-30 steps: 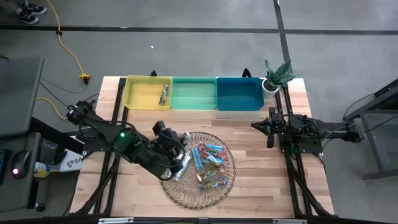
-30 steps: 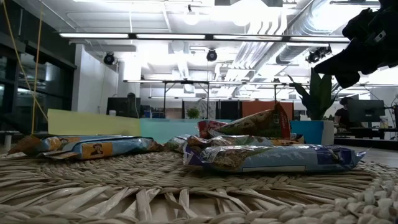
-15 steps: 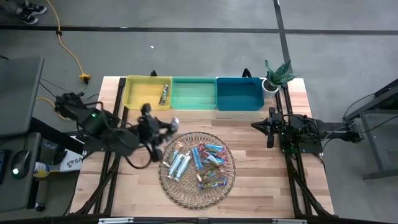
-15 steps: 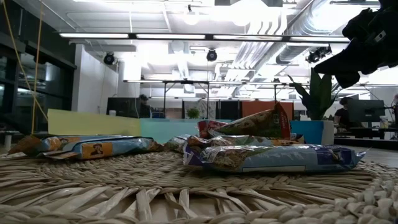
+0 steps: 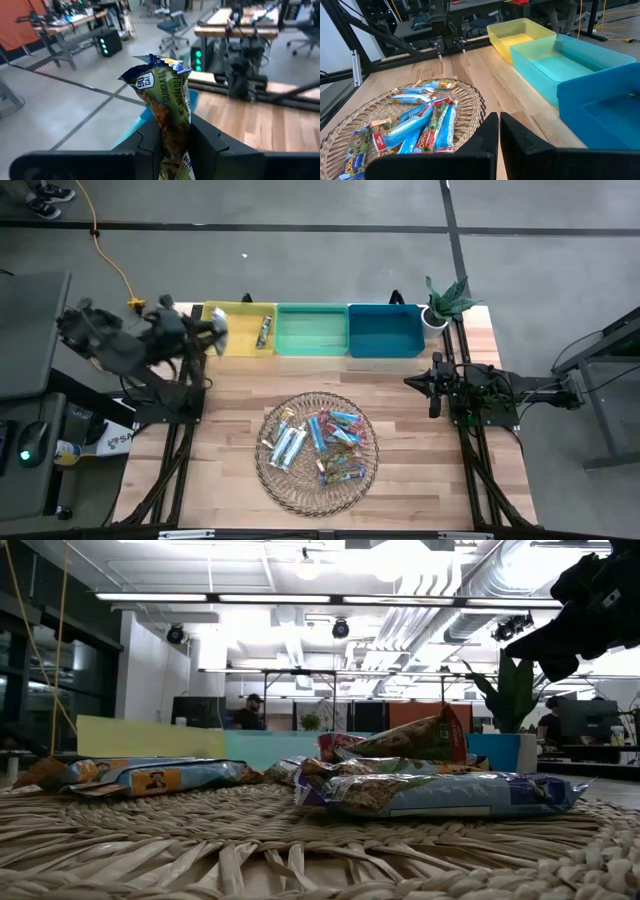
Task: Pick and place Granola Bars by type
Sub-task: Put the blue granola bar into the yellow bin
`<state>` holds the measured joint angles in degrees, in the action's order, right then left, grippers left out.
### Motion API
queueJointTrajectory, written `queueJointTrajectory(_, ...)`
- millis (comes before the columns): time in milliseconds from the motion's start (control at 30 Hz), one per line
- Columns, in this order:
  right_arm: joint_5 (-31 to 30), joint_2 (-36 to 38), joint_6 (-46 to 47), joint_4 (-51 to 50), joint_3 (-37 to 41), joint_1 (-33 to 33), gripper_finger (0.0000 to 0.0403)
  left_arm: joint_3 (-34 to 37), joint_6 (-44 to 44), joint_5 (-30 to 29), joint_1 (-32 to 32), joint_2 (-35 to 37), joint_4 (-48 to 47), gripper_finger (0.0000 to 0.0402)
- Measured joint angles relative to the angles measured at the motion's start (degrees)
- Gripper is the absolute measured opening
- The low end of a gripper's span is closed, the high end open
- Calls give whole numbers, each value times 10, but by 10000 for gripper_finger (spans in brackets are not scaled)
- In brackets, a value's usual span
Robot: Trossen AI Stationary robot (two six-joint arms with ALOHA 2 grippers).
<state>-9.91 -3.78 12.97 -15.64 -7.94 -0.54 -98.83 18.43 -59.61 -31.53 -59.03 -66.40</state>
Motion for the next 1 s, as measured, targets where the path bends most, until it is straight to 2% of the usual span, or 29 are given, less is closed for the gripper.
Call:
queueJointTrajectory(333, 0, 0, 0, 0, 0, 0, 0, 11, -32, -29, 0, 81, -1, 72)
queueJointTrajectory(633, 0, 0, 0, 0, 0, 0, 0, 107, -37, -33, 0, 133, 44, 72)
queueJointTrajectory(800, 0, 0, 0, 0, 0, 0, 0, 139, -36, -89, 0, 145, 66, 72)
queueJointTrajectory(900, 0, 0, 0, 0, 0, 0, 0, 141, -18, -143, 0, 145, 68, 72)
queueJointTrajectory(1000, 0, 0, 0, 0, 0, 0, 0, 141, -17, -168, 0, 145, 68, 72)
